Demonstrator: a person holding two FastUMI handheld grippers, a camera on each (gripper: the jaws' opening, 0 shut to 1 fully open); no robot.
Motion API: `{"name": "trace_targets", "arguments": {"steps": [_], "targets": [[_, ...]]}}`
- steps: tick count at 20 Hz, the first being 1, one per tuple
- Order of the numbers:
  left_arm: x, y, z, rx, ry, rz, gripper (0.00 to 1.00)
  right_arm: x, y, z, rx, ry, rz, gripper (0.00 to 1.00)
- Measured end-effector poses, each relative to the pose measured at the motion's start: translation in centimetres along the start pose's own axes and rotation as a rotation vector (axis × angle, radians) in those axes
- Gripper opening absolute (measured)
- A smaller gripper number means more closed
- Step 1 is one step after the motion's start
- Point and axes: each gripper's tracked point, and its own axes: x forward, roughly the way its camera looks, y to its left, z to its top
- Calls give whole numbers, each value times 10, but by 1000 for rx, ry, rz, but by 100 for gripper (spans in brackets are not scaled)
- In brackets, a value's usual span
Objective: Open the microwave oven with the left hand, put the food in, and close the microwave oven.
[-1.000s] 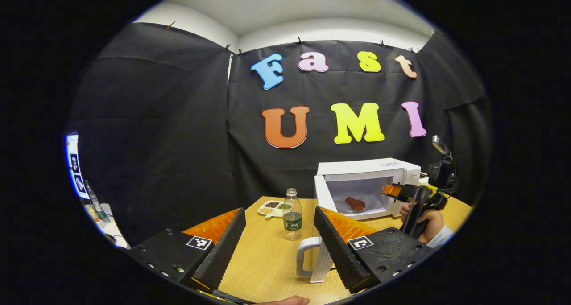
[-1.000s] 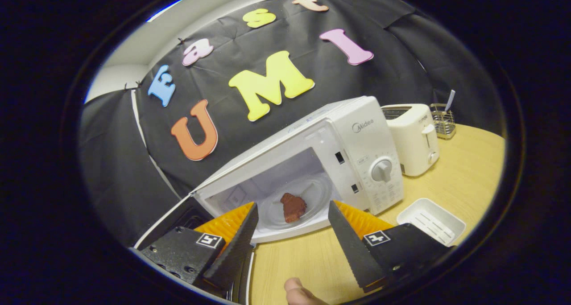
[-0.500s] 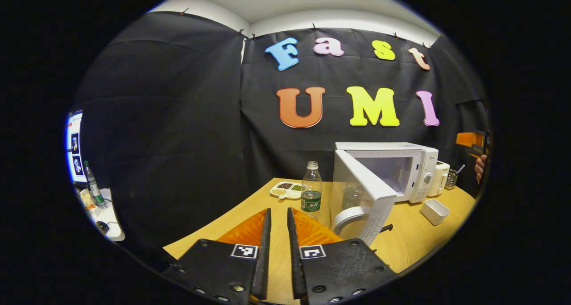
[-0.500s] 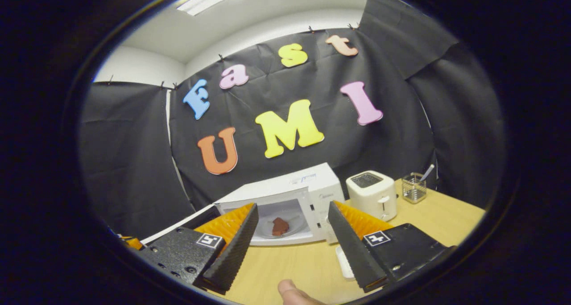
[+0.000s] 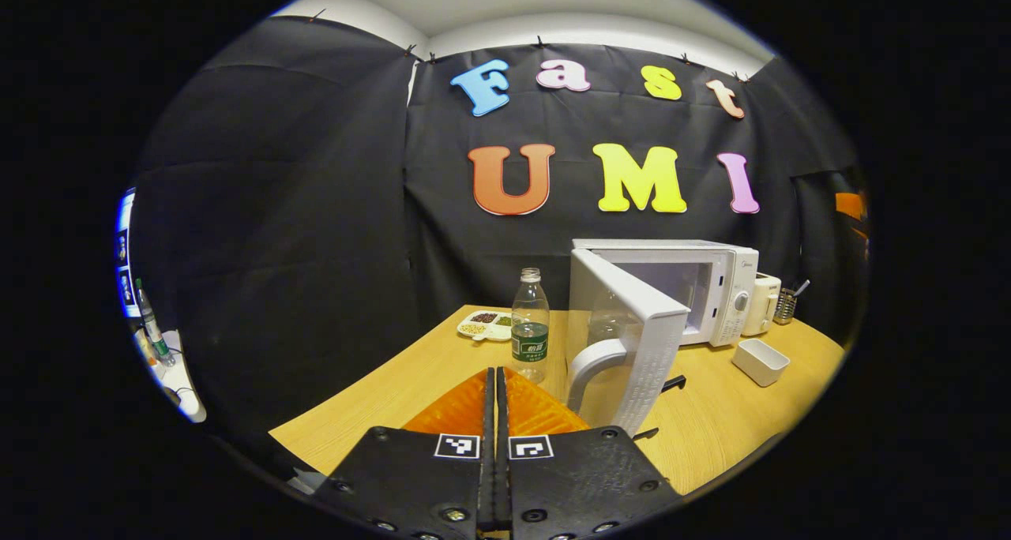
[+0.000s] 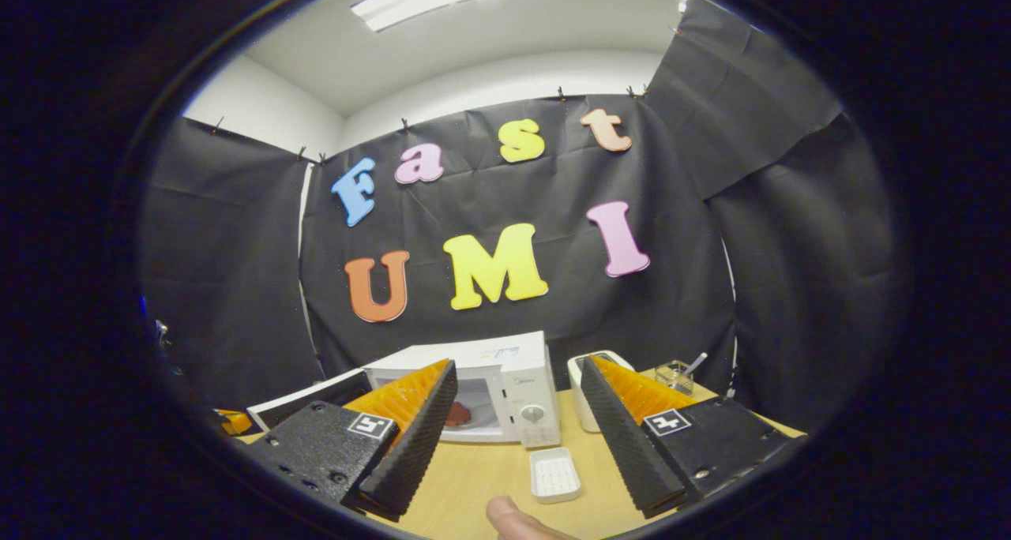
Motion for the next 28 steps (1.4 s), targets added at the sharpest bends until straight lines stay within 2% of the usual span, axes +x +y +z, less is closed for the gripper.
{"name": "trace_targets", "arguments": {"steps": [4,7,9,11,15,16,17,18,23,28], "targets": [[16,-12,-12,-28,35,-32,0,-9,-19,15,-41,-53,-40,100],[24,-18,-17,-57,58,-49,0,-15,-43,24,-55,-111,-112,100],[28,-19,-17,-34,51,-42,0,-19,-46,25,-48,-119,-115,100],[28,-25,-19,-25,56,-67,0,-16,-51,18,-65,-91,-113,100],[37,-63,-15,-17,51,-126,0,-13,-57,21,-110,-51,-108,100],[40,-72,-12,-13,45,-139,0,-12,-60,25,-116,-46,-110,89],[40,-84,-11,-14,49,-163,0,-13,-62,30,-122,-45,-110,89],[40,-97,-8,-10,43,-188,0,-12,-64,36,-126,-42,-110,100],[53,-156,-4,18,28,-268,0,-10,-82,65,-135,-66,-107,100],[65,-214,-7,36,30,-370,0,-5,-112,64,-123,-80,-135,100]]}}
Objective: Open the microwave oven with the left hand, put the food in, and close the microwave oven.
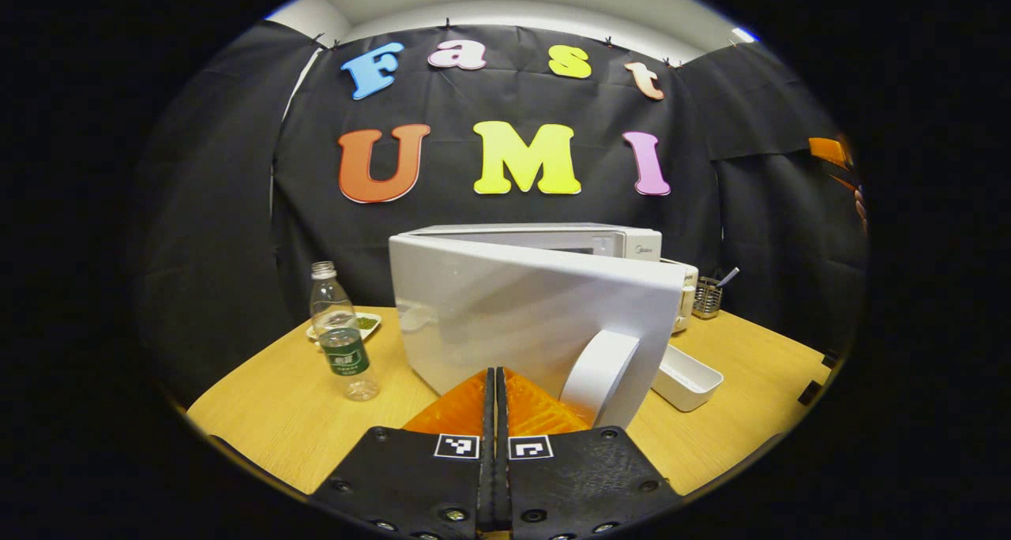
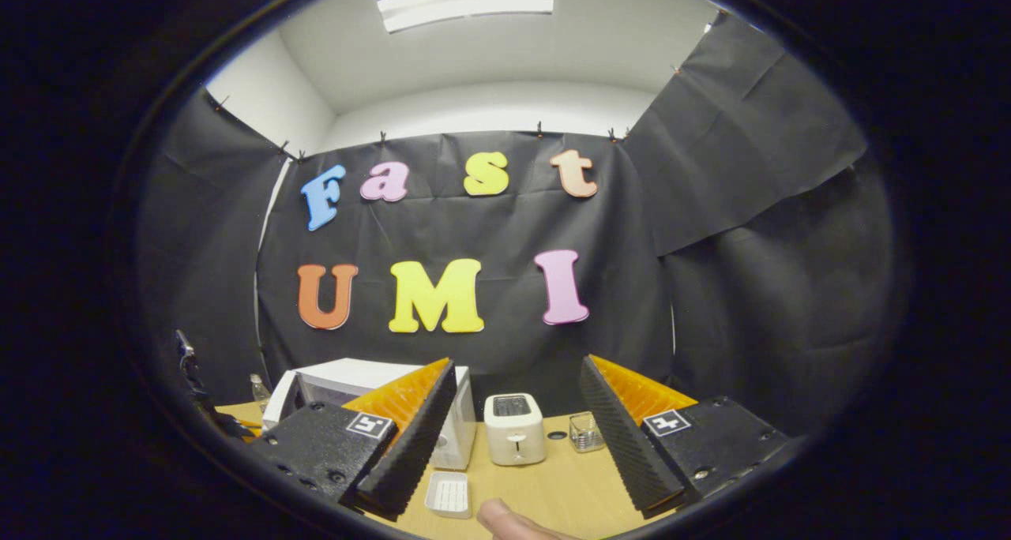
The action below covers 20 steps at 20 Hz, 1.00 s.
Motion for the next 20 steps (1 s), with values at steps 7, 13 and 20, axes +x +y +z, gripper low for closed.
{"name": "trace_targets", "arguments": {"steps": [7,13,20], "targets": [[55,-60,1,-2,-8,-154,0,17,-25,-23,56,54,-50,100],[95,-86,2,-23,6,-202,0,23,-34,-27,64,47,-56,100],[128,-112,24,11,-25,-204,0,38,-45,-40,72,69,-45,100]]}}
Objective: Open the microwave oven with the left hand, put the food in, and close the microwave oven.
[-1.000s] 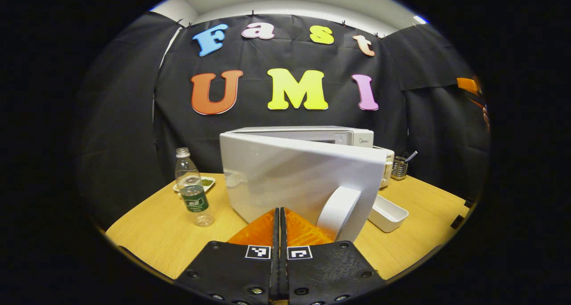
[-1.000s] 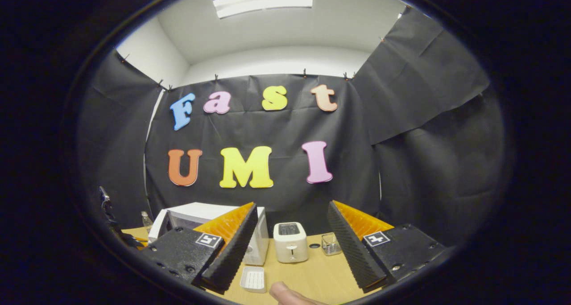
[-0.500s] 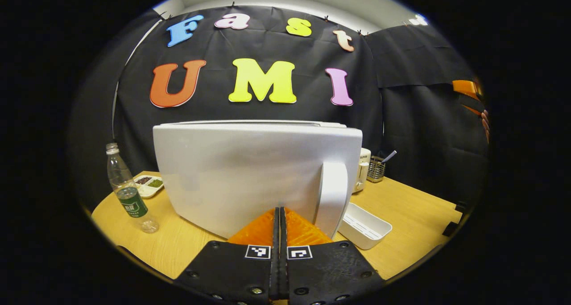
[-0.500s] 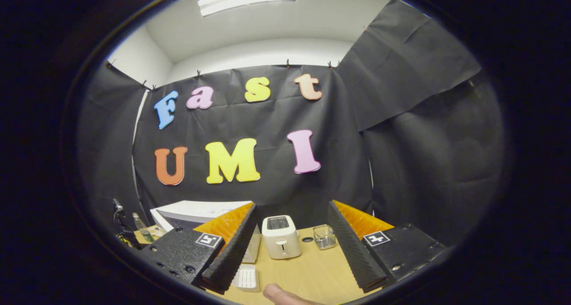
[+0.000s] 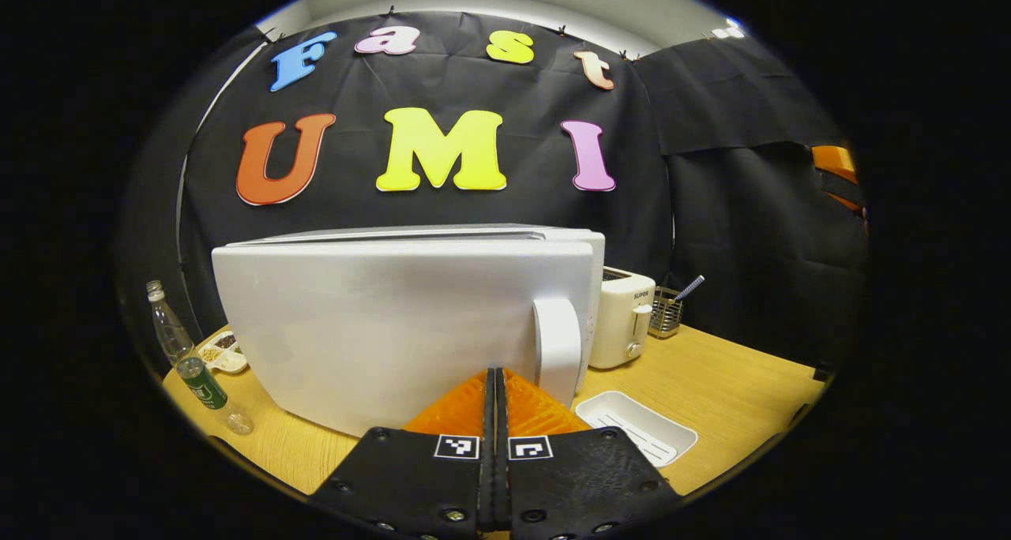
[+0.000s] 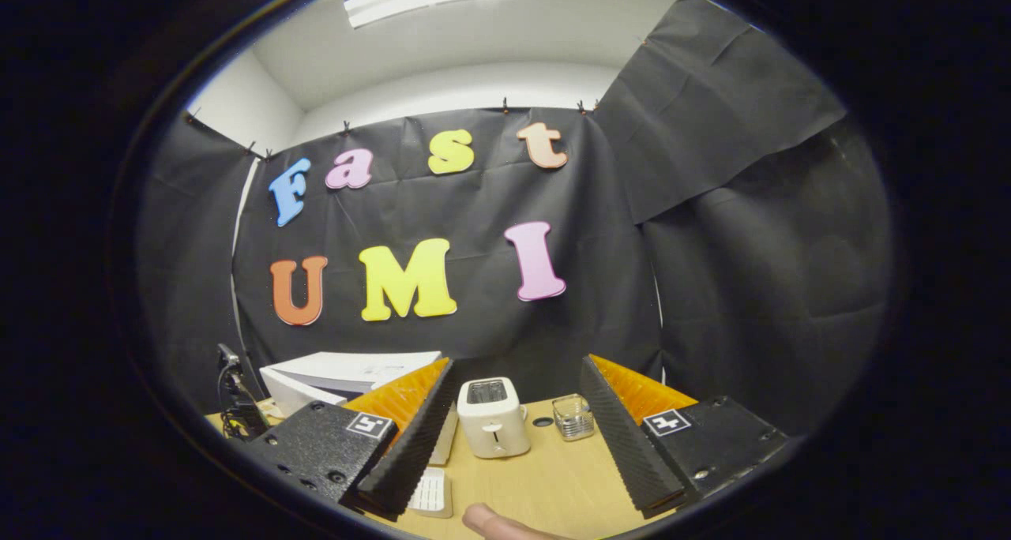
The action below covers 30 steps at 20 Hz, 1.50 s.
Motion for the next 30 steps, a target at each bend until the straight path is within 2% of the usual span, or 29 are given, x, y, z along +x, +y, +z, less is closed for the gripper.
{"name": "trace_targets", "arguments": {"steps": [1,7,8,9,10,11,13,14,17,18,19,20,21,23,24,25,26,27,28,29,30], "targets": [[4,-2,2,2,-4,-4,0,2,-3,-1,1,-1,0,89],[39,-3,6,39,5,32,0,14,-17,-5,4,-5,6,89],[45,-2,5,24,8,39,0,15,-18,-7,9,2,4,100],[50,-1,6,6,12,40,0,15,-20,-9,12,10,3,100],[55,-1,8,-12,12,41,0,14,-21,-11,12,17,2,89],[59,0,8,-27,16,48,0,12,-23,-13,13,26,-1,100],[66,8,14,-36,13,80,0,7,-24,-12,11,34,-6,100],[68,7,14,-45,21,90,0,5,-24,-10,10,35,-7,89],[82,14,11,-34,41,146,0,-6,-24,-6,4,28,-16,89],[77,11,-9,-78,144,139,0,-9,-23,-3,5,31,-18,89],[81,9,-24,-123,188,135,0,-13,-21,-3,11,34,-15,89],[81,7,-32,-165,207,120,0,-16,-18,0,18,36,-8,100],[78,6,-35,-210,218,104,0,-21,-15,4,21,31,-2,89],[79,7,-35,-241,198,79,0,-27,-13,9,9,24,-5,89],[79,8,-35,-232,193,87,0,-31,-12,10,5,25,-6,100],[79,9,-37,-203,198,101,0,-35,-10,11,5,27,-4,89],[79,11,-38,-167,199,122,0,-39,-7,14,8,28,-2,100],[77,10,-36,-141,204,129,0,-42,-7,14,9,31,-4,89],[71,6,-33,-129,204,127,0,-45,-6,15,9,33,-6,100],[64,3,-26,-117,196,129,0,-48,-6,15,9,35,-8,100],[54,1,-17,-100,177,134,0,-50,-6,16,7,42,-10,89]]}}
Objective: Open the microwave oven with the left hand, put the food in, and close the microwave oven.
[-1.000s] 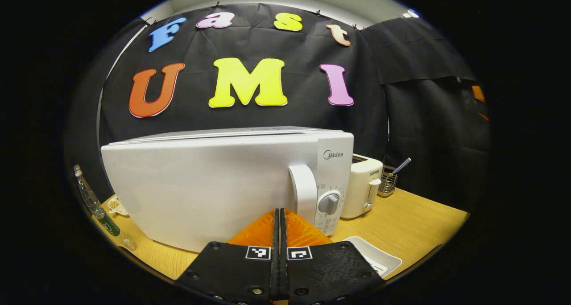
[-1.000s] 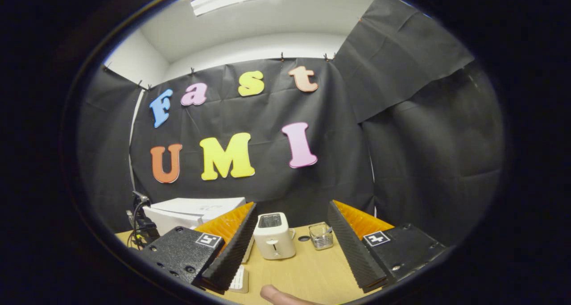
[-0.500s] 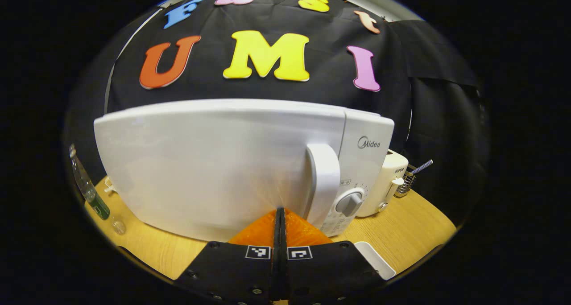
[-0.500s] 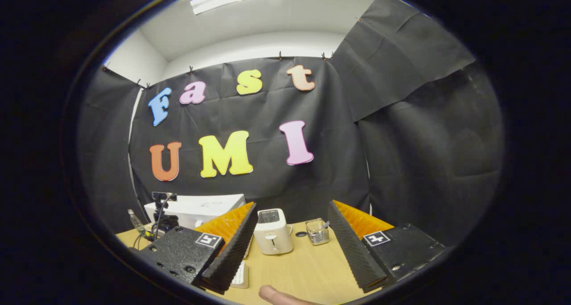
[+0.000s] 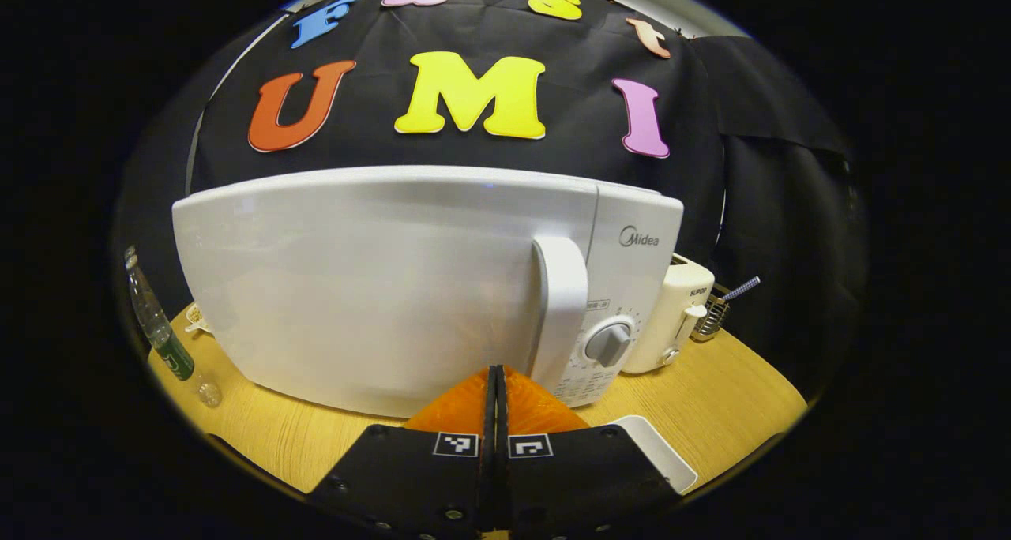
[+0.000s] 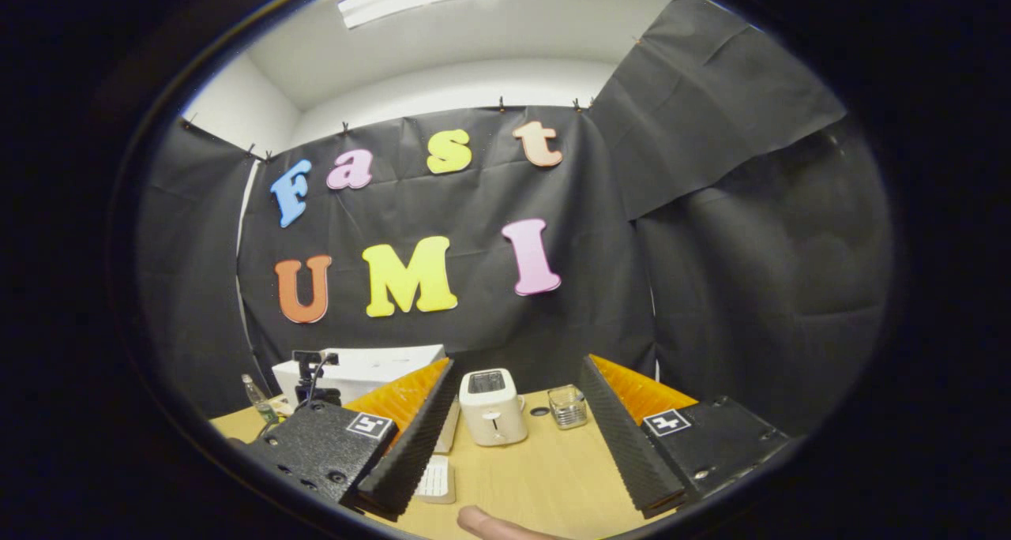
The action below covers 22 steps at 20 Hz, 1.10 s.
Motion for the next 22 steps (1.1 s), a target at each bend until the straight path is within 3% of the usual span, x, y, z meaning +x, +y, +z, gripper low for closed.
{"name": "trace_targets", "arguments": {"steps": [1,4,7,8,9,10,13,14,15,16,17,18,19,22], "targets": [[-13,-2,10,11,-26,1,0,-2,0,-2,-2,8,-4,100],[-66,-11,43,34,-106,-19,0,-8,-2,1,-1,15,-15,100],[-122,0,59,51,-144,34,0,-16,-3,2,-2,18,-20,100],[-140,-1,64,43,-160,37,0,-18,-3,4,1,15,-20,89],[-158,3,70,37,-176,45,0,-21,-3,4,5,13,-19,89],[-174,6,74,29,-183,55,0,-22,-2,4,5,12,-17,100],[-224,10,89,10,-202,74,0,-25,3,7,2,9,-4,100],[-240,15,96,0,-206,93,11,-25,4,7,0,8,-1,89],[-258,19,105,-13,-227,109,54,-24,5,8,-2,6,2,100],[-275,24,114,-19,-259,127,97,-24,7,9,-3,3,3,89],[-286,29,126,-21,-291,141,93,-25,8,9,-5,5,6,100],[-295,31,129,-12,-296,150,81,-24,10,9,-6,10,8,89],[-303,34,130,3,-300,162,92,-23,12,8,-7,16,12,100],[-325,41,138,56,-313,198,92,-23,22,9,-15,27,30,100]]}}
